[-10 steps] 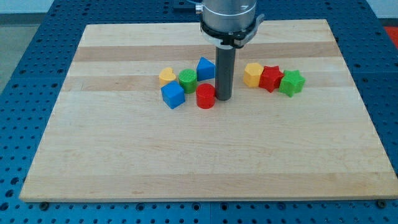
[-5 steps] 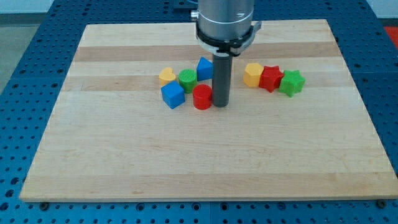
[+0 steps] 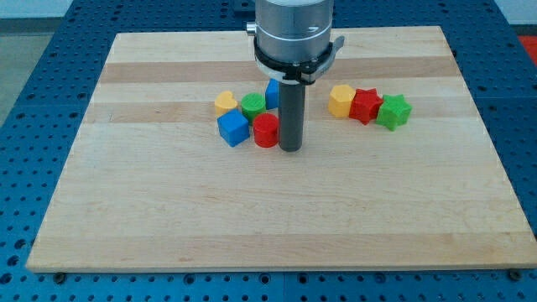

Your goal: Push the red circle into the blue cube

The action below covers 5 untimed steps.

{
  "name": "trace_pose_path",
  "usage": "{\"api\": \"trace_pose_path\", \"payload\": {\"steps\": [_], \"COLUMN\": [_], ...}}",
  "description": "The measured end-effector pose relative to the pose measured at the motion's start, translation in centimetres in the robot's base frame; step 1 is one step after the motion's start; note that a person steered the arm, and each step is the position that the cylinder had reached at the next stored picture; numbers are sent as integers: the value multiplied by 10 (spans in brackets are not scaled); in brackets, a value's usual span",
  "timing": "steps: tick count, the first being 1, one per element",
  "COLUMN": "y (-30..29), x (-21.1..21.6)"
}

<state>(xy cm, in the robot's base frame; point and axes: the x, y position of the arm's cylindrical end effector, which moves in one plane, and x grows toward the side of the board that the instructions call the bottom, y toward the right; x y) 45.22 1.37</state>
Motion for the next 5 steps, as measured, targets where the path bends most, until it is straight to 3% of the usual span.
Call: {"api": "trace_pose_path", "payload": {"steps": [5], "y": [-19], "x": [-7]}}
